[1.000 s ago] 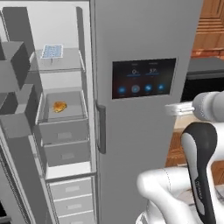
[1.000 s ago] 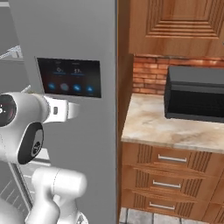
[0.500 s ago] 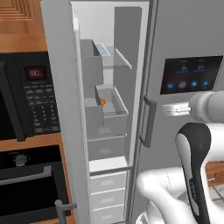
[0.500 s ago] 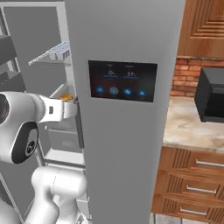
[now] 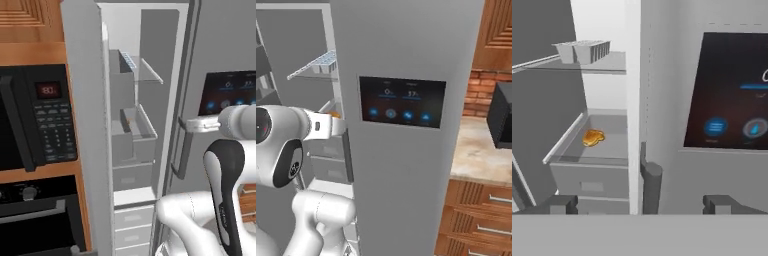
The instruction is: Open the freezer door, pick up the ice cube tray from the freezer, and place it on the dining counter.
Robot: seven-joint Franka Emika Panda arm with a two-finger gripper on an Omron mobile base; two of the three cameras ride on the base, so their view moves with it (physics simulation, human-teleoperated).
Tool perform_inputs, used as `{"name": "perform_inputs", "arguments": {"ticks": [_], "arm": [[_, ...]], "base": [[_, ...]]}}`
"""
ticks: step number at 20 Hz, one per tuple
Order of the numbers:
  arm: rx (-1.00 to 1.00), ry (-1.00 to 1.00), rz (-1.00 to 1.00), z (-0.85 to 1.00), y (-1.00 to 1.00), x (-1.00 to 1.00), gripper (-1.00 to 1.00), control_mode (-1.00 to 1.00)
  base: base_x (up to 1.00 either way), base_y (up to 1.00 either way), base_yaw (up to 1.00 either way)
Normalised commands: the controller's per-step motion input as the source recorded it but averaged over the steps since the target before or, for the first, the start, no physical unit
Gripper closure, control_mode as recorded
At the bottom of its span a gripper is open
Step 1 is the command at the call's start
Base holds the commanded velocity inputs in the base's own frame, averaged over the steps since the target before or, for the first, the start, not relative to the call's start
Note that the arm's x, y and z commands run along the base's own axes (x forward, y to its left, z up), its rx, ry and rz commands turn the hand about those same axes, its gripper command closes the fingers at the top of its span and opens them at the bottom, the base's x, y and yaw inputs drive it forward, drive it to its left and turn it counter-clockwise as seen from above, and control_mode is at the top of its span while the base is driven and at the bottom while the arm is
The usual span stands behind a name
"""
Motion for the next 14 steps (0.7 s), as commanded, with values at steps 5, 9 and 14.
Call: {"name": "perform_inputs", "arguments": {"ticks": [5, 9, 14], "arm": [[0.00, 0.00, 0.00, 0.00, 0.00, 0.00, -1.00, 1.00], [0.00, 0.00, 0.00, 0.00, 0.00, 0.00, -1.00, 1.00], [0.00, 0.00, 0.00, 0.00, 0.00, 0.00, -1.00, 1.00]], "base": [[0.22, 0.42, 0.12], [0.50, 0.03, 0.04], [0.71, 0.01, 0.04]]}}
